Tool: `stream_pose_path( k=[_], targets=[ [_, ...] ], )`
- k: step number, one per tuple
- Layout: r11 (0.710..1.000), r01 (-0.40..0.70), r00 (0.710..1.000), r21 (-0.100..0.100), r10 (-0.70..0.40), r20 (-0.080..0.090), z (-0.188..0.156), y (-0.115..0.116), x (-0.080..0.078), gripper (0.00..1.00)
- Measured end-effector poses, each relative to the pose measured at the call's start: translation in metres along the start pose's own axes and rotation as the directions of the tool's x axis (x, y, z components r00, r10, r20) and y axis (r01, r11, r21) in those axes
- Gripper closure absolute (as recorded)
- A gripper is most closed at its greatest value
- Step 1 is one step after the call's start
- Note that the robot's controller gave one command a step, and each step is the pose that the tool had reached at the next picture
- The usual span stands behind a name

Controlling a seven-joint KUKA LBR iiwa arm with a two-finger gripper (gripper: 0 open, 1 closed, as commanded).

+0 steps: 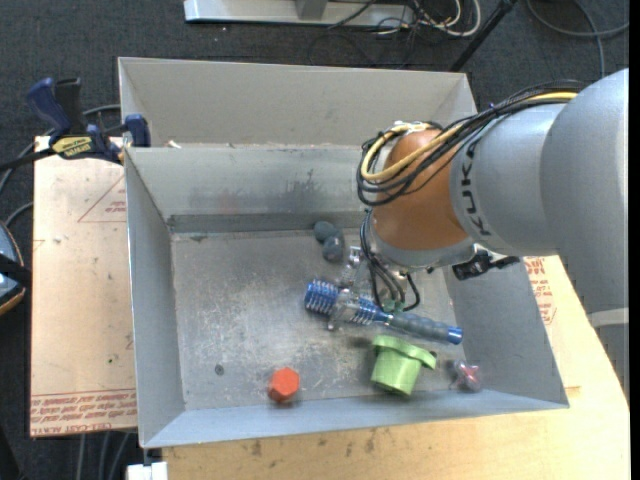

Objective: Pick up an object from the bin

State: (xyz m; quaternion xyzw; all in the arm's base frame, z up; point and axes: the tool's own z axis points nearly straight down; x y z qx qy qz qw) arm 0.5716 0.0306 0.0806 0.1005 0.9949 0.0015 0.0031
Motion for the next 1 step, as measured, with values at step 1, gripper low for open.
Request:
stream_pose_path(
  k=[1],
  targets=[
    [1.0, 0.001, 1.0, 0.0, -0.001, 0.002, -0.1111, 0.0011, -0.0023, 1.0]
  ],
)
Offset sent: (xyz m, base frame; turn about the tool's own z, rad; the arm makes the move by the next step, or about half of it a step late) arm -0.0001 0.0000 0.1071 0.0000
